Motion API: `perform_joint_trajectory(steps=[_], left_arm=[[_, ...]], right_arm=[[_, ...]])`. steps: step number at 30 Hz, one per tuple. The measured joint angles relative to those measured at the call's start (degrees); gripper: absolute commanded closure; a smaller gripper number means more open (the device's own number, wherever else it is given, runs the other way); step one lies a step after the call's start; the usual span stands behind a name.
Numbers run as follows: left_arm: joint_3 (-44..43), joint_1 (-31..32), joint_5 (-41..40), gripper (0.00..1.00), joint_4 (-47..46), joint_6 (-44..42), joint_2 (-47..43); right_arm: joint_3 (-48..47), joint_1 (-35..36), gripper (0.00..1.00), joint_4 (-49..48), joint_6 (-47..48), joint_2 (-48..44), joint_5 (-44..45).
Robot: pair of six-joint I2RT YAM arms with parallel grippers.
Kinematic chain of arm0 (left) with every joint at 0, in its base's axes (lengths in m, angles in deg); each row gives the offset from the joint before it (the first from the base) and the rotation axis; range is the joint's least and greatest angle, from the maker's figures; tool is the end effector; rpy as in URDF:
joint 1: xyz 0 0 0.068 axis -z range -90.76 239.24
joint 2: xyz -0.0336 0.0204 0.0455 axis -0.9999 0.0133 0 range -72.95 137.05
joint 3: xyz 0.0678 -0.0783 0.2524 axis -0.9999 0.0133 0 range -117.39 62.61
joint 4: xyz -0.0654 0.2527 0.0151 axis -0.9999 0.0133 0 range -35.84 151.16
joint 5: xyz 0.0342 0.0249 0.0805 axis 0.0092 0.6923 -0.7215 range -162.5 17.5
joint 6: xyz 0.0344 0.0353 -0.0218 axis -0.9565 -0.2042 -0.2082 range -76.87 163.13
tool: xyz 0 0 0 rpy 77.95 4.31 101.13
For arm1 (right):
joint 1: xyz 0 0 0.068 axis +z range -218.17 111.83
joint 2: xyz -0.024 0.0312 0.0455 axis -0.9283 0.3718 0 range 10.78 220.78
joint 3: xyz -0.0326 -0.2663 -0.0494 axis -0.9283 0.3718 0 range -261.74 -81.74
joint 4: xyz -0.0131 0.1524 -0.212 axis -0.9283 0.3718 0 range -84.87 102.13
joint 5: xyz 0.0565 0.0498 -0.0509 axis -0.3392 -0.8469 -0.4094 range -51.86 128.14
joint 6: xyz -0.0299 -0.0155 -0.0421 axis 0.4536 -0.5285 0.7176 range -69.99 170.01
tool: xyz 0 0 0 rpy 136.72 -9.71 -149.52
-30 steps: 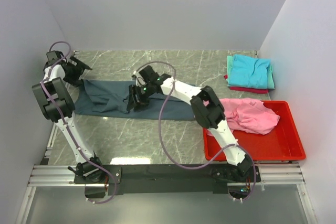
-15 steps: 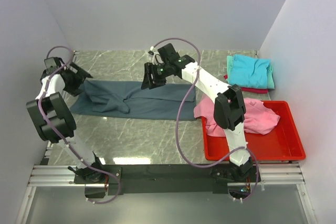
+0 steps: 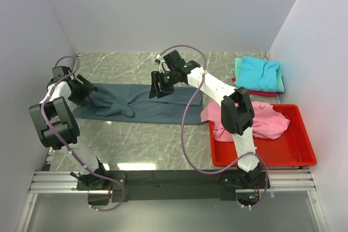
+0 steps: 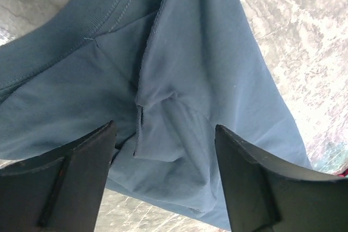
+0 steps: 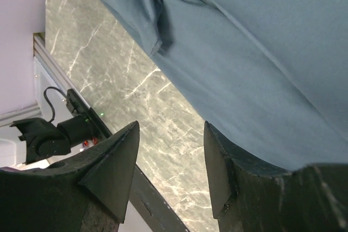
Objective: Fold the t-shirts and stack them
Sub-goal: Fold the tshirt
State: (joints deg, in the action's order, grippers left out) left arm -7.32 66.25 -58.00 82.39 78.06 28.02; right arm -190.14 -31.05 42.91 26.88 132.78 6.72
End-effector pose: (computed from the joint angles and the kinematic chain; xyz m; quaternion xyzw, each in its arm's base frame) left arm 0.3410 0.1349 0.2046 -0.4339 0.8531 -0.1484 0.2488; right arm 0.3693 0.3028 0.2566 -0.1995 0.8908 0.3808 0.1470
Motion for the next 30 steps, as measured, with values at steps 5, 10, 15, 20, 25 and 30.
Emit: perform_joint_trajectory(steps=[5,10,15,20,25,30], left_arm=[[0.4,0.6,0.2,0.32,-0.5,0.0,0.1],[0.3,1.1,0.5,0.56,-0.8,-0.3,1.5],[-0.4,1.3,0.9,1.00,0.2,-1.3,3.6],[-4.2,1.3,0.9,1.00,3.3,-2.9,5.1],[-9.2,1.3,0.2,1.00,7.4,-4.3,5.1],[-12.5,1.3,-1.0,1.00,11.1,-5.5,5.3]], right_arm=[[0.1,0.0,0.43,0.1,0.2,0.0,0.5],[0.2,0.0,0.43,0.4,0.3,0.0,0.8],[1.6,0.0,0.43,0.4,0.3,-0.3,1.0],[3.3,0.0,0.43,0.4,0.3,-0.4,1.3],[5.0,0.0,0.43,0.4,0.3,-1.1,1.6],[5.7,0.0,0.43,0.3,0.3,-2.0,1.6]])
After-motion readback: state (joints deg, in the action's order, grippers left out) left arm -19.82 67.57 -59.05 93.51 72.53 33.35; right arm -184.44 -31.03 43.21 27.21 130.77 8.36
